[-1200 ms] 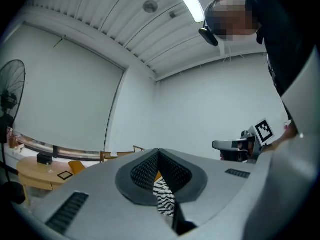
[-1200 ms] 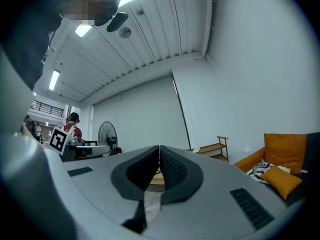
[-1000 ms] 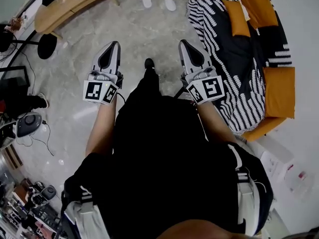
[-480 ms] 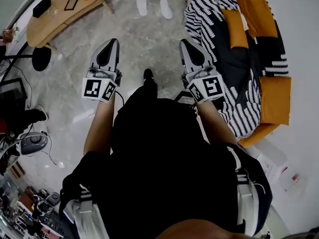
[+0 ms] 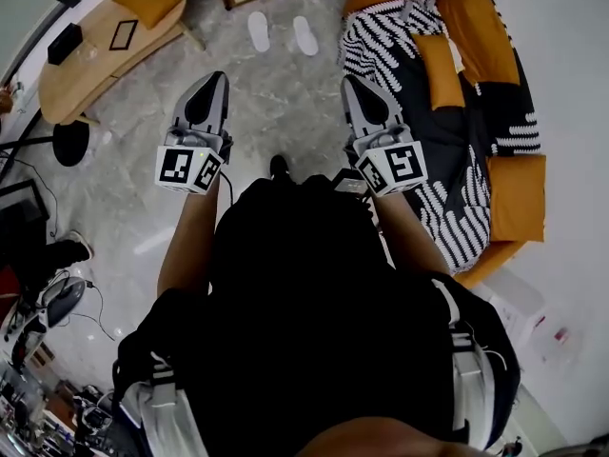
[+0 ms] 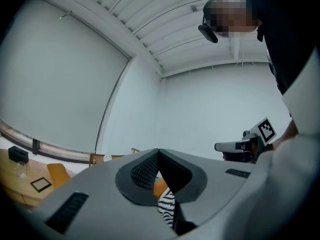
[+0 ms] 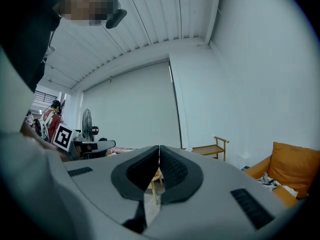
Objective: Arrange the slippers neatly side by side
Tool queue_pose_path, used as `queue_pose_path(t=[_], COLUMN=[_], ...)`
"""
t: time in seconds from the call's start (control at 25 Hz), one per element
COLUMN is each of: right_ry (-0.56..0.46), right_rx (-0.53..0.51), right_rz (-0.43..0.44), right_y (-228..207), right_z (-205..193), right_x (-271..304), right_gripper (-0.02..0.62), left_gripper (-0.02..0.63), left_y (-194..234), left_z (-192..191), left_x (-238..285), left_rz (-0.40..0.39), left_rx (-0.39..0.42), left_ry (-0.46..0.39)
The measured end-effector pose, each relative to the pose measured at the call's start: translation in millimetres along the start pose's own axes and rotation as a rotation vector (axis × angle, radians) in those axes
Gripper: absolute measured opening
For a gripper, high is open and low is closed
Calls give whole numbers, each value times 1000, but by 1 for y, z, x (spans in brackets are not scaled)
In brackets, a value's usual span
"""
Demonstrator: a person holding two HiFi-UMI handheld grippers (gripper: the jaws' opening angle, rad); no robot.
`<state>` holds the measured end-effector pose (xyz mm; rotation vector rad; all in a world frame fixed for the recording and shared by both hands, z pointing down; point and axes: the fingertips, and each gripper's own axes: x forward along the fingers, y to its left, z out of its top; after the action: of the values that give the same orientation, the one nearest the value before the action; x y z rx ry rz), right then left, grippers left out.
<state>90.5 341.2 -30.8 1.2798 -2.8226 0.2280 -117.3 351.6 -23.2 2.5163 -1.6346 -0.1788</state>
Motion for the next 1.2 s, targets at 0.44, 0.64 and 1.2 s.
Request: queue_pose_path(t=[0.44,0.64,1.2], right_ry=[3,12,35], right_rx=[-35,-23,21], right_rz=[-12,-11,77], right_y=[-24,-43,-165], right_z=[11,5,4], right_x=[41,54,152], right_gripper=[32,31,32], left_gripper=[14,15,14], left_y=[37,47,78], left_z=[-3,-16,-23], left_x=[46,71,201], left_rz=[-3,0,89], left_rx=[-40,-59,-10], left_ry=[-5,8,65])
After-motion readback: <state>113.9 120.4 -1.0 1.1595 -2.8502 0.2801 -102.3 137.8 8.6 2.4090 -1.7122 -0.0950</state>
